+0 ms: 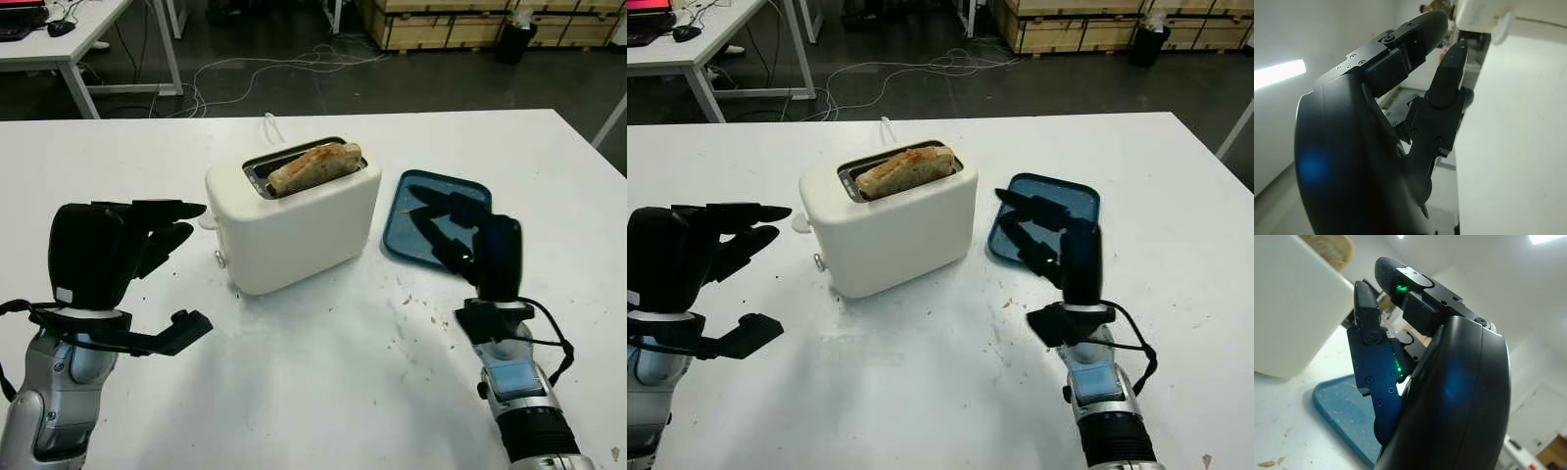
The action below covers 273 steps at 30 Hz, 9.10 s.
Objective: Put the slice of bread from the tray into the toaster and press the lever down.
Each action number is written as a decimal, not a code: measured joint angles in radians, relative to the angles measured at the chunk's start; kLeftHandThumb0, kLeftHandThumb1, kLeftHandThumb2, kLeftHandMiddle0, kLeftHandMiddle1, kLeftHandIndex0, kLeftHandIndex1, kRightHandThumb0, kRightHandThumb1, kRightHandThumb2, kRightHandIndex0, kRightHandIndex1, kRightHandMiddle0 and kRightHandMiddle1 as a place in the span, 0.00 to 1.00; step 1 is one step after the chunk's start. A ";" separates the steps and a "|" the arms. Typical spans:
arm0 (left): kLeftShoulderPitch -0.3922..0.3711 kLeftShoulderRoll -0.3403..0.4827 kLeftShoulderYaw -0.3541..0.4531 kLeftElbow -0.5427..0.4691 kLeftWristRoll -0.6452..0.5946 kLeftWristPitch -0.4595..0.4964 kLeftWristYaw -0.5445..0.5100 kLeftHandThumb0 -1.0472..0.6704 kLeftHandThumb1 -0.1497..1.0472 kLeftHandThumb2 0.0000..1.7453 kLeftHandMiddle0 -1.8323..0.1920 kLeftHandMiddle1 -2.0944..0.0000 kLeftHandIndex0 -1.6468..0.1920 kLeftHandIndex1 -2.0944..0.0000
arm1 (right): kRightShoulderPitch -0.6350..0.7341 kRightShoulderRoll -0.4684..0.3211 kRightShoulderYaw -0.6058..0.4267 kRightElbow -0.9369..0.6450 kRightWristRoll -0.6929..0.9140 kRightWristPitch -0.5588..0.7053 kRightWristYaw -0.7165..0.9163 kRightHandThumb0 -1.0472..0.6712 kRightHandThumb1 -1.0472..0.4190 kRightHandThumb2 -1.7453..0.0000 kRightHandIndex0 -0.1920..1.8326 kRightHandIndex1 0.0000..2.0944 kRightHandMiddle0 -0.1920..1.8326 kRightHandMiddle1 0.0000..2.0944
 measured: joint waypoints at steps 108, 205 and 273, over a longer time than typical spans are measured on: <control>-0.147 0.008 -0.233 0.453 -0.017 0.079 0.086 0.54 0.89 0.10 0.38 0.48 0.33 1.00 | 0.062 0.060 -0.097 -0.160 0.225 -0.003 0.322 0.43 0.09 0.93 0.60 0.21 0.62 0.00; -0.135 -0.098 -0.231 -0.028 0.035 0.463 -0.025 0.51 0.83 0.00 0.37 0.37 0.27 1.00 | 0.102 0.068 -0.072 -0.210 0.203 0.023 0.335 0.43 0.09 0.93 0.57 0.28 0.62 0.00; -0.324 0.309 -0.122 0.198 -0.188 0.062 -0.483 0.50 0.84 0.00 0.34 0.43 0.31 1.00 | 0.103 0.073 -0.057 -0.207 0.203 0.036 0.346 0.43 0.09 0.93 0.57 0.29 0.62 0.00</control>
